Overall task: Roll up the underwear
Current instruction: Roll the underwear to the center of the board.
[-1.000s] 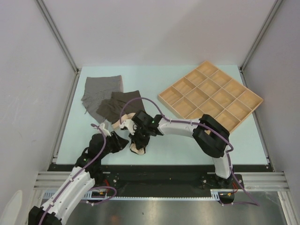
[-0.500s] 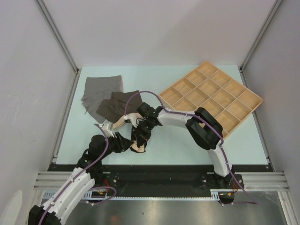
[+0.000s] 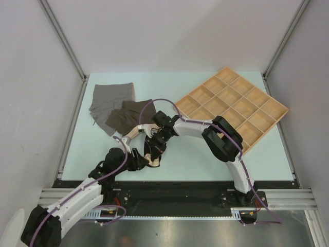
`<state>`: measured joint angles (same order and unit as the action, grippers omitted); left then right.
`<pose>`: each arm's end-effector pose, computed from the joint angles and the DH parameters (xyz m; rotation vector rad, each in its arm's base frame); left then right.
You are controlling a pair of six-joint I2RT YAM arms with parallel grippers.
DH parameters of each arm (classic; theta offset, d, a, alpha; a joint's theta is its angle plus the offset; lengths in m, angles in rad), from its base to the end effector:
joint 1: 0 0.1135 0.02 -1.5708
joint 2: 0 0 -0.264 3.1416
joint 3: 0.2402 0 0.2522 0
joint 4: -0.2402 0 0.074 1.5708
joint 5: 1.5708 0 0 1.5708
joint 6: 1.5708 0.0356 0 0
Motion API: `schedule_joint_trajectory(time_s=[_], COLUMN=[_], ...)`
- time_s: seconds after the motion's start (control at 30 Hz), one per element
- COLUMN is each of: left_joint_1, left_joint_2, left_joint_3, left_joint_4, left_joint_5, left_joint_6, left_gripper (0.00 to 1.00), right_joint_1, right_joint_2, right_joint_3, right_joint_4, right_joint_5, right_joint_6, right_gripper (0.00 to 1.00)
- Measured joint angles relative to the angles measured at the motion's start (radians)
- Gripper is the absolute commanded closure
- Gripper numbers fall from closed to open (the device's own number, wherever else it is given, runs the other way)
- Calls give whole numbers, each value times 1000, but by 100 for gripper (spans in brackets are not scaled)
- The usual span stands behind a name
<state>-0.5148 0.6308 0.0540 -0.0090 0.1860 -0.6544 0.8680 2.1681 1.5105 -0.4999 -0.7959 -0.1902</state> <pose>0.1148 -0.0725 0.1257 -0.0451 2.2778 -0.8508 0.2642 0.3512 0.1390 -1.5937 2.2466 1.2791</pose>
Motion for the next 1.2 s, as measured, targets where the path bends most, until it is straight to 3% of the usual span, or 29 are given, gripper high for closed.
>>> schedule_joint_trajectory(time_s=[0.4, 0.5, 0.53, 0.6, 0.63, 0.7, 0.73, 0.83, 1.0, 1.2], left_joint_1=[-22, -35, -40, -51, -57, -65, -68, -71, -72, -72], left_joint_2=[116, 174, 190, 214, 222, 227, 227, 230, 240, 239], left_joint_3=[16, 27, 30, 37, 42, 48, 51, 56, 71, 103], left_joint_4=[102, 150, 162, 180, 187, 191, 187, 178, 153, 82], left_joint_5=[-66, -78, -82, -90, -93, -102, -108, -135, -177, -217], left_joint_6=[0, 5, 9, 11, 11, 11, 8, -13, -64, -106], left_gripper=[47, 54, 64, 75, 86, 100, 100, 100, 100, 100], right_joint_1=[-6, -8, -9, -11, -11, -14, -14, -19, -50, -105], right_joint_2=[16, 18, 20, 26, 29, 29, 29, 27, -19, -179], right_joint_3=[19, 24, 26, 33, 36, 39, 42, 59, 72, 10], right_joint_4=[-19, -26, -29, -35, -37, -40, -41, -43, -46, 32], right_joint_5=[-18, -17, -17, -17, -18, -18, -17, -13, 61, 196], right_joint_6=[-15, -23, -24, -26, -26, -22, -21, -12, 7, 76], right_gripper=[100, 100, 98, 91, 78, 64, 54, 38, 30, 30])
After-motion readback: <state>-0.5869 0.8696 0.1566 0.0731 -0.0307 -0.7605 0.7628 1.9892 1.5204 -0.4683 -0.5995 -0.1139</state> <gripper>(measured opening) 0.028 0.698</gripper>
